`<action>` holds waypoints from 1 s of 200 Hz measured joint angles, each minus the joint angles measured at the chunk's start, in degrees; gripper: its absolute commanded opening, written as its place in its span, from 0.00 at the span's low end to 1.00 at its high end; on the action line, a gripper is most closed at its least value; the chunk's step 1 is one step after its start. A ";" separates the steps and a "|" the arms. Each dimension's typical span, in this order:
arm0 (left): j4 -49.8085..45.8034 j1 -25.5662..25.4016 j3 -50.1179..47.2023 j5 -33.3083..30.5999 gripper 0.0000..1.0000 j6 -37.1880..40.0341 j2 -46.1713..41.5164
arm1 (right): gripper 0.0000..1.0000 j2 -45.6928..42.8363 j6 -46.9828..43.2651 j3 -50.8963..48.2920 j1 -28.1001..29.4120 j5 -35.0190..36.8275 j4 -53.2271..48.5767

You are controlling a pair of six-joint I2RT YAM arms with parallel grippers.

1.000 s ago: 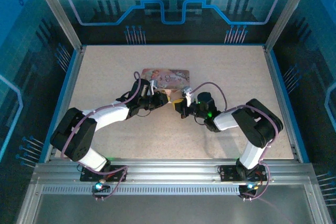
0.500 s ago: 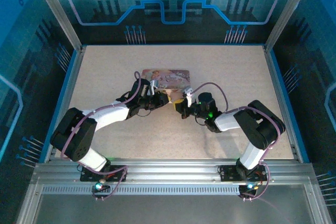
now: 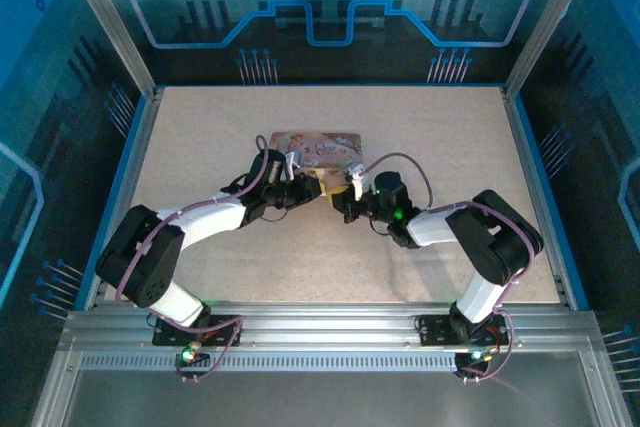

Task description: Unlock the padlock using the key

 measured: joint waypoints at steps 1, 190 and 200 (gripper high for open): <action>0.02 0.00 0.02 0.00 0.06 0.00 0.00 | 0.00 0.02 0.00 0.04 0.00 0.00 0.00; 3.69 1.31 -0.94 1.40 0.74 -1.01 4.76 | 0.00 2.71 6.73 1.66 1.44 4.96 -6.91; 3.43 1.49 -2.34 1.31 0.78 -1.38 2.60 | 0.00 2.69 6.75 1.68 1.46 4.70 -8.15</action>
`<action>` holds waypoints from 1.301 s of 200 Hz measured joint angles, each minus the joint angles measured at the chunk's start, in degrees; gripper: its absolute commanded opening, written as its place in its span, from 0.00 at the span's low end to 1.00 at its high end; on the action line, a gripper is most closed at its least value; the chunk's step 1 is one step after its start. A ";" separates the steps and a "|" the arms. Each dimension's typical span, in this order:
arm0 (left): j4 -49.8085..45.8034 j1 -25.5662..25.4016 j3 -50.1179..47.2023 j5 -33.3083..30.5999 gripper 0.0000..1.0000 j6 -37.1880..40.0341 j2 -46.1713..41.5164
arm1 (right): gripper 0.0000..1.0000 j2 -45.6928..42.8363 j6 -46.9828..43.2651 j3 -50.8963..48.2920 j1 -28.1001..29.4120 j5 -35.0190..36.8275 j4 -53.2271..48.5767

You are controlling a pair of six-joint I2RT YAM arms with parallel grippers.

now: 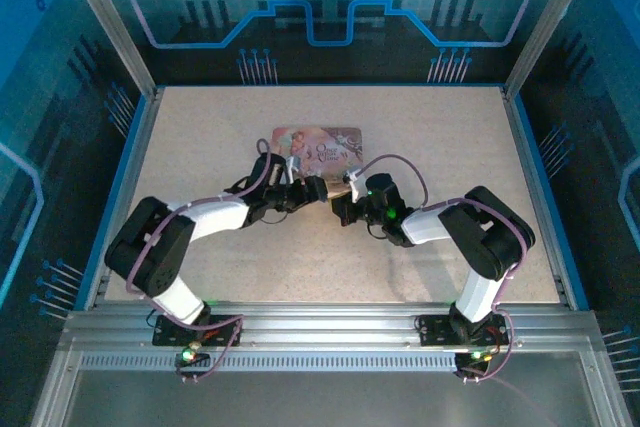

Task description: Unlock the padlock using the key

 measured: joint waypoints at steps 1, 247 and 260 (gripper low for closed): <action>0.02 0.00 -0.11 0.00 0.78 -0.15 -0.13 | 0.00 0.00 0.00 0.00 0.00 -0.04 -0.09; 25.49 -2.99 -21.59 -7.80 0.50 -34.88 -7.54 | 0.00 -6.95 22.08 8.85 7.50 2.82 -27.21; 25.70 -3.39 -21.59 -8.24 0.50 -35.08 -7.43 | 0.00 -6.95 22.34 9.01 7.61 2.84 -27.28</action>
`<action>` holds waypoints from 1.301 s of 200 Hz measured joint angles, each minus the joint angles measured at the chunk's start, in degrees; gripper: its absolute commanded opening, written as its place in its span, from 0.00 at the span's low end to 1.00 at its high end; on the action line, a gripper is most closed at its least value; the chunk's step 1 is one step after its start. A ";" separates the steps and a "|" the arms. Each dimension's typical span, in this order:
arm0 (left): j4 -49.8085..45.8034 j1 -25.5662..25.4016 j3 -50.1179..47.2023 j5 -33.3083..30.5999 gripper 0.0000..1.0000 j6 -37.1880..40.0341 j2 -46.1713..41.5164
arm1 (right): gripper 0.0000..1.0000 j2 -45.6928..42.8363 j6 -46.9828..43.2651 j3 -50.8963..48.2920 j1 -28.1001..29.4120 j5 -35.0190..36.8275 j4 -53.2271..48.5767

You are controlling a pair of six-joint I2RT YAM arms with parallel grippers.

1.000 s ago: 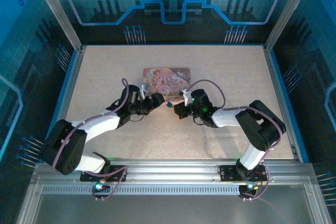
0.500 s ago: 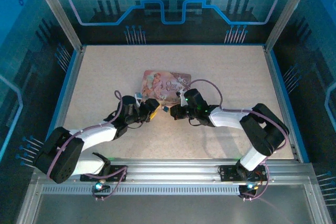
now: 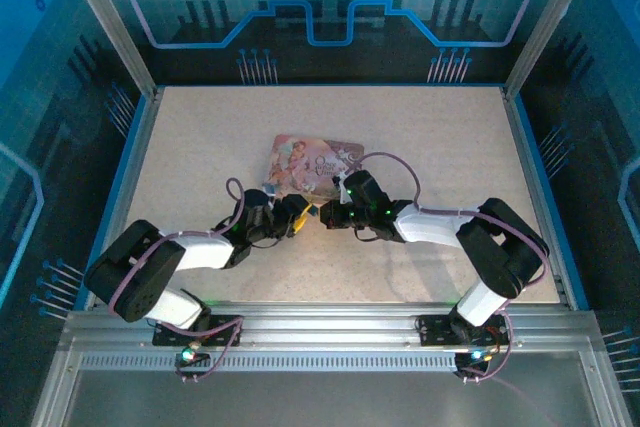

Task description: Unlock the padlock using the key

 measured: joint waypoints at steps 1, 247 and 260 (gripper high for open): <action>0.07 -0.02 0.00 -0.02 0.50 -0.02 0.00 | 0.00 0.00 0.02 0.00 0.00 0.00 0.00; 10.78 -1.88 -1.07 -3.63 0.07 -7.32 7.43 | 0.12 1.53 6.19 0.83 0.39 0.00 0.96; 10.71 -1.92 -1.07 -3.67 0.04 -7.23 7.32 | 0.22 1.46 6.14 0.81 0.39 -0.07 1.03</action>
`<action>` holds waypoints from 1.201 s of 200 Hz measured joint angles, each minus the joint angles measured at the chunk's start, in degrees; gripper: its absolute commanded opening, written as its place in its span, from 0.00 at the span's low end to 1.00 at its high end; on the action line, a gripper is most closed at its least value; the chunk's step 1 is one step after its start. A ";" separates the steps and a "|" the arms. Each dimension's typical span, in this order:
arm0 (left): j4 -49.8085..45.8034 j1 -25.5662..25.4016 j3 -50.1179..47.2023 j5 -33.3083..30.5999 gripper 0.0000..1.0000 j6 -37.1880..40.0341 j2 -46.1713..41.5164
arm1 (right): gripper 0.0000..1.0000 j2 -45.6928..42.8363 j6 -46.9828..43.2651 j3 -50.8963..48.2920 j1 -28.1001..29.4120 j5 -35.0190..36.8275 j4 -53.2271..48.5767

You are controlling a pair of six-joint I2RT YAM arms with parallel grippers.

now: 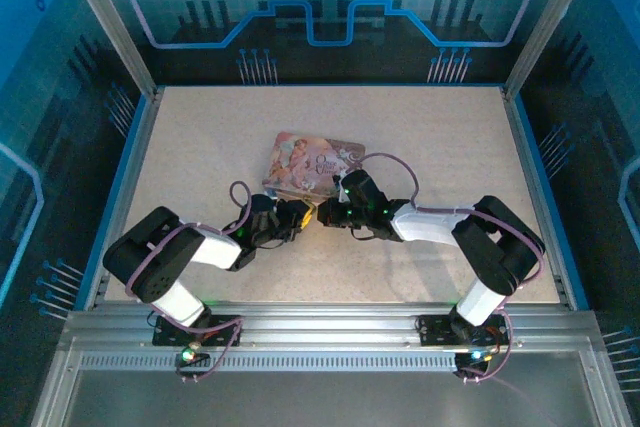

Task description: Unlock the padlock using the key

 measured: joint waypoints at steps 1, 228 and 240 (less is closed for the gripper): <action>-0.02 0.00 0.00 0.00 0.03 0.04 -0.02 | 0.23 -0.02 0.09 0.00 0.00 0.00 0.00; -13.31 1.18 2.05 -0.35 0.00 4.31 -7.76 | 0.73 -20.41 -87.67 -9.86 13.38 24.17 -2.67; -13.31 1.25 2.08 -0.33 0.00 4.31 -7.80 | 0.73 -17.25 -90.77 -9.88 13.44 25.59 -1.62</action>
